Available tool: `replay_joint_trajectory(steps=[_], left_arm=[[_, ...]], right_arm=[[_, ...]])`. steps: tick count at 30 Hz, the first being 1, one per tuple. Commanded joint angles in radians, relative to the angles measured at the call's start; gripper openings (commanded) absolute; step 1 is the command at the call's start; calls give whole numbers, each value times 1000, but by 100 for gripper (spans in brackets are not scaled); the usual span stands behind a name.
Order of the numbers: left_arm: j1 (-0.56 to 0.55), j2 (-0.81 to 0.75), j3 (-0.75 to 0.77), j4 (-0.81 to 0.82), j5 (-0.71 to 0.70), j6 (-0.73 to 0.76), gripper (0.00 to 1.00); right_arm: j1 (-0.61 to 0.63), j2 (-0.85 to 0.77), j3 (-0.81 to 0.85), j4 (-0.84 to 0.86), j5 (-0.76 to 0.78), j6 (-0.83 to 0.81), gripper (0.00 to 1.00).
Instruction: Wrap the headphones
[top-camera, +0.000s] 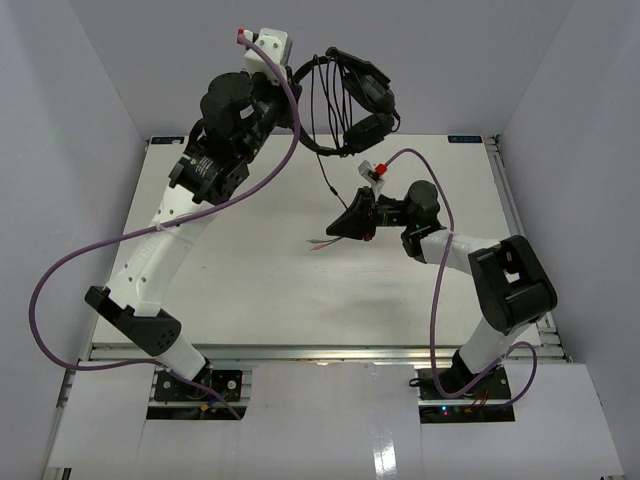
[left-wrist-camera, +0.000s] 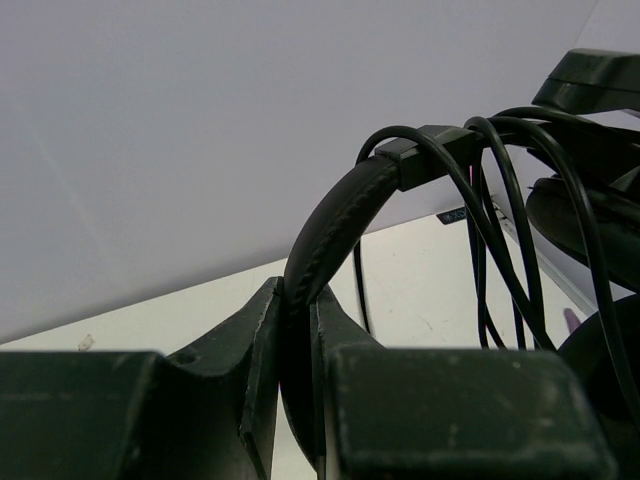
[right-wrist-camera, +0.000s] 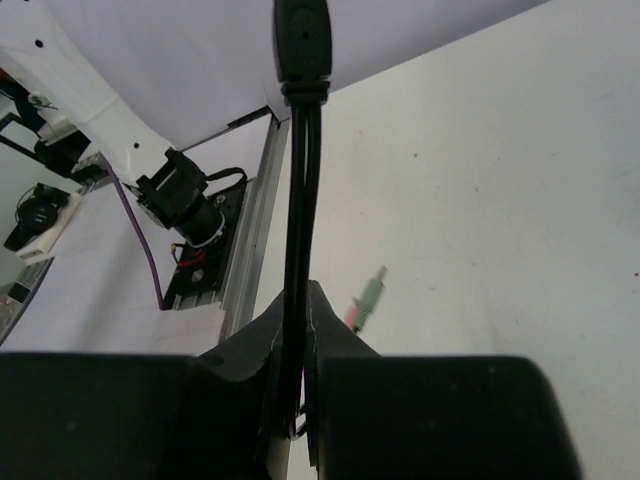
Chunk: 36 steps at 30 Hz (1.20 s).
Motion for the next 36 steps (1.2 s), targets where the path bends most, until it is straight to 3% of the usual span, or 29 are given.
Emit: replay_joint_trajectory(steps=[1, 4, 9, 15, 24, 36], left_arm=[[28, -29, -42, 68, -54, -10, 0], [52, -22, -74, 75, -69, -13, 0], [114, -30, -154, 90, -22, -58, 0], [143, -60, -210, 93, 16, -93, 0], [187, -90, -251, 78, 1, -67, 0], [236, 30, -352, 65, 76, -94, 0]], right_arm=[[15, -117, 43, -476, 91, -389, 8], [38, -181, 83, -781, 211, -676, 8], [41, -326, 64, -980, 417, -834, 8], [41, -402, 45, -1026, 618, -885, 8], [41, -466, 54, -1102, 639, -948, 8], [91, -458, 305, -1289, 803, -1271, 8]])
